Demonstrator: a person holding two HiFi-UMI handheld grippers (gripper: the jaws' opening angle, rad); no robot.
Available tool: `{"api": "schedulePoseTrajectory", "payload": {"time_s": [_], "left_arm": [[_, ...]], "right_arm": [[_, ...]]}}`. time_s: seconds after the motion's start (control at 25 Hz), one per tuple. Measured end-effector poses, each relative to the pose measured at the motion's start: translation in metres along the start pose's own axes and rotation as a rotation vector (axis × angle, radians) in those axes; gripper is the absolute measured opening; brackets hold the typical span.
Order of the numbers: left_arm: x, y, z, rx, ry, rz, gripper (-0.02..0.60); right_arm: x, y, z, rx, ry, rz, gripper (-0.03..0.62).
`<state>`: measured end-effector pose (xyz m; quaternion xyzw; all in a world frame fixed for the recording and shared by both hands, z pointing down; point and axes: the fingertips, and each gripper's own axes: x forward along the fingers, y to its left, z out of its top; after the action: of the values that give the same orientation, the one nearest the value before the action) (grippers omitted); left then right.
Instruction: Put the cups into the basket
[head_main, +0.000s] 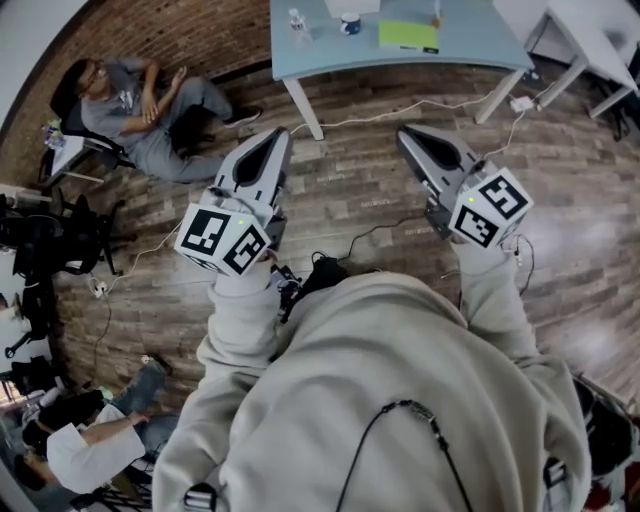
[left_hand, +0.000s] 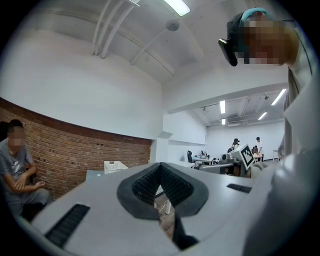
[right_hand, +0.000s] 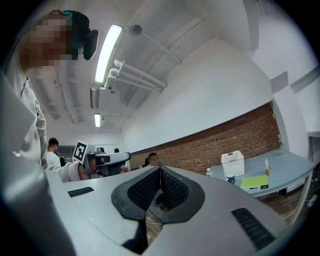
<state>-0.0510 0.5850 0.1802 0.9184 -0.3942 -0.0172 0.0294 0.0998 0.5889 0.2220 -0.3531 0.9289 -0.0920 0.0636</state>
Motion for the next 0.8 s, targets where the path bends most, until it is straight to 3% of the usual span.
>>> {"api": "schedulePoseTrajectory", "payload": {"time_s": [0.24, 0.56, 0.8], "left_arm": [[0.014, 0.02, -0.012, -0.018, 0.032, -0.013, -0.002], [0.043, 0.083, -0.024, -0.101, 0.015, -0.064, -0.002], [0.087, 0.138, -0.033, -0.071, 0.007, -0.104, -0.002]], "right_arm": [[0.017, -0.021, -0.02, 0.054, 0.037, 0.002, 0.014], [0.077, -0.04, -0.032, 0.046, 0.109, -0.013, 0.014], [0.134, -0.078, -0.039, -0.015, 0.168, -0.048, 0.014]]}}
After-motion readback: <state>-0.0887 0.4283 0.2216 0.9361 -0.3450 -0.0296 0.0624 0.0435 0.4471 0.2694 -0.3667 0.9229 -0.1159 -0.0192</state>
